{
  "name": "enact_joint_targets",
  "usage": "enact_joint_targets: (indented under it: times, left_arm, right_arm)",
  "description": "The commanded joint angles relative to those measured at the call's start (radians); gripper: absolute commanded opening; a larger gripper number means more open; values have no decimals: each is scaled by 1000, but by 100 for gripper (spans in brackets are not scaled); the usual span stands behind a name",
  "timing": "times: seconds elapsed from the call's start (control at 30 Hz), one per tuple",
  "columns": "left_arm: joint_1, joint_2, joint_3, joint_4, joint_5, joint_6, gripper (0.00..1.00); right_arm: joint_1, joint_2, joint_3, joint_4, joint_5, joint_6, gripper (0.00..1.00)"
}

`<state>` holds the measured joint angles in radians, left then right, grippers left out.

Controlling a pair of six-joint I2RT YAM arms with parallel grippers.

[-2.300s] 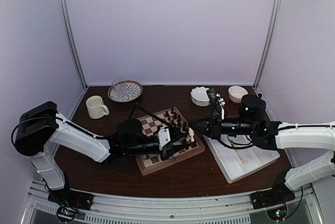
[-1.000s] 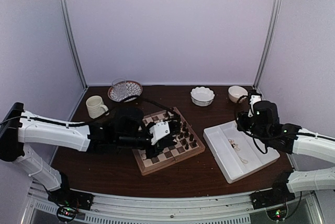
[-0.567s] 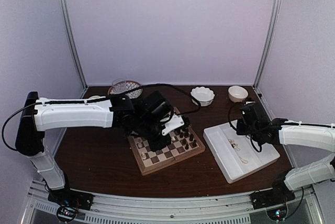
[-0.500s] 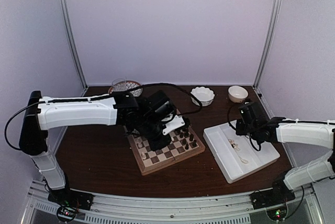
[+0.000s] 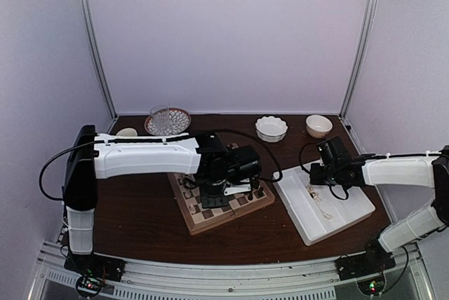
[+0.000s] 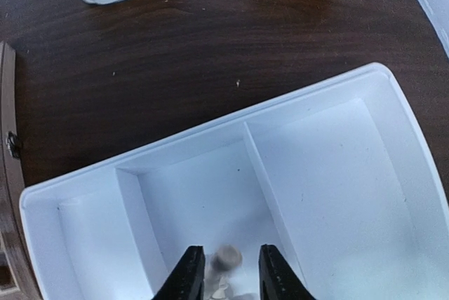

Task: Set up the chess pieces on the board
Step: Place the chess pile in the storage box, then place the pawn on the chessboard, then pick up the pawn from the chessboard.

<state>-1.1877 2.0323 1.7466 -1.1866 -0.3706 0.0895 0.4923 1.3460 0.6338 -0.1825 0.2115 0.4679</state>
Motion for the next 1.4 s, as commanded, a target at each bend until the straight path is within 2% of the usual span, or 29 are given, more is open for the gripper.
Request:
enact_joint_targets:
  times: [0.0, 0.23, 0.4, 0.57, 0.8, 1.03, 1.17, 1.37]
  left_arm:
    - [-20, 52, 77, -82, -167, 70, 18]
    - [-87, 132, 90, -81, -359, 210, 17]
    - [-96, 140, 104, -79, -386, 222, 17]
    - [-96, 76, 94, -35, -273, 167, 24]
    - [-98, -89, -28, 127, -98, 92, 32]
    - [-97, -252, -247, 370, 51, 216, 39]
    - [-92, -245, -271, 387, 210, 260, 40]
    - [-83, -148, -180, 263, 284, 325, 42]
  right_arm:
    - [-8, -36, 9, 20, -24, 6, 40]
    - [-12, -85, -19, 39, -14, 16, 43]
    - [-14, -107, -32, 50, -15, 15, 43]
    - [-15, -117, -37, 57, -19, 15, 43]
    - [-17, -132, -43, 64, -20, 12, 43]
    - [-20, -148, -55, 76, -22, 11, 44]
    - [-24, -156, -59, 77, -24, 11, 44]
    - [-27, -156, -60, 81, -27, 9, 44]
